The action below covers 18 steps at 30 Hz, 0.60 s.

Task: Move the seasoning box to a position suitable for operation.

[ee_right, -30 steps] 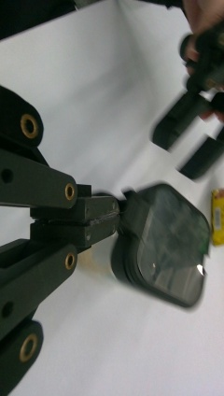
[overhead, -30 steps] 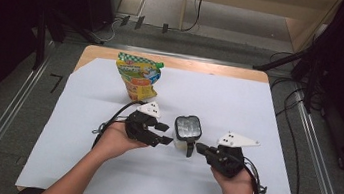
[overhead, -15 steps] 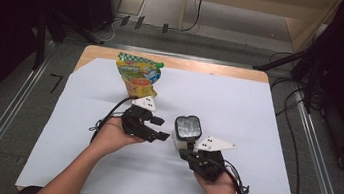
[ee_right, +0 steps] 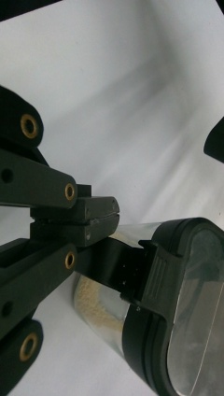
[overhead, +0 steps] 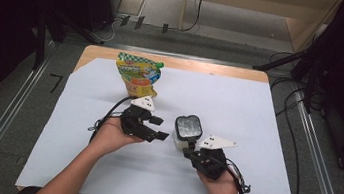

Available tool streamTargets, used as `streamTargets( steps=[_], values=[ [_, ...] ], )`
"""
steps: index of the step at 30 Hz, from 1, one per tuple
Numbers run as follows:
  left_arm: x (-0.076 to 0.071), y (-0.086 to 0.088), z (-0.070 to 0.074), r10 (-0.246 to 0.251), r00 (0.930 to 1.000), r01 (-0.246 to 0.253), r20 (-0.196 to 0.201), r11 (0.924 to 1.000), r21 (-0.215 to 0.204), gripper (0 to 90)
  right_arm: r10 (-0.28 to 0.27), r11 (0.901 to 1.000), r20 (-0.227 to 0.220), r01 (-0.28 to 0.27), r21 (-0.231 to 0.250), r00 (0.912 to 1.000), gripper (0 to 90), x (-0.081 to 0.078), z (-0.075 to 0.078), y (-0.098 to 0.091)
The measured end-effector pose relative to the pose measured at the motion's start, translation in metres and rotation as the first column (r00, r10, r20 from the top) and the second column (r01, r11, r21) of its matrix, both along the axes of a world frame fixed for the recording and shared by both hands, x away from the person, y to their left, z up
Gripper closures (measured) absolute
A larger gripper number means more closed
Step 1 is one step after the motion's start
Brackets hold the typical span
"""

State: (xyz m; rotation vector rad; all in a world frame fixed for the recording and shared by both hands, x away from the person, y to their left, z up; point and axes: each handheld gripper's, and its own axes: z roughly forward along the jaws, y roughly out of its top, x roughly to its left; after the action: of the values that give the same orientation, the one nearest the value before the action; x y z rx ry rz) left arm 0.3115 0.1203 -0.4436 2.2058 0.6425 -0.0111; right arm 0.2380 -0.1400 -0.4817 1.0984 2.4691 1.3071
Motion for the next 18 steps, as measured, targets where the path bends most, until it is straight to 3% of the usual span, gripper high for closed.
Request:
streamTargets(
  steps=[11,18],
  values=[
    [0.0,-0.002,-0.001,-0.001,1.0,0.001,0.0,0.9999,0.01,39.9,-0.013,0.9997,-0.003,0.013,-0.022,0.9999,90.0,0.005,0.001,-0.012],
    [0.0,-0.004,-0.001,0.0,0.9999,0.0,0.017,1.0,-0.002,40.2,-0.08,0.9968,-0.035,0.08,-0.002,0.9962,90.0,0.015,0.002,-0.034]
  ],
)
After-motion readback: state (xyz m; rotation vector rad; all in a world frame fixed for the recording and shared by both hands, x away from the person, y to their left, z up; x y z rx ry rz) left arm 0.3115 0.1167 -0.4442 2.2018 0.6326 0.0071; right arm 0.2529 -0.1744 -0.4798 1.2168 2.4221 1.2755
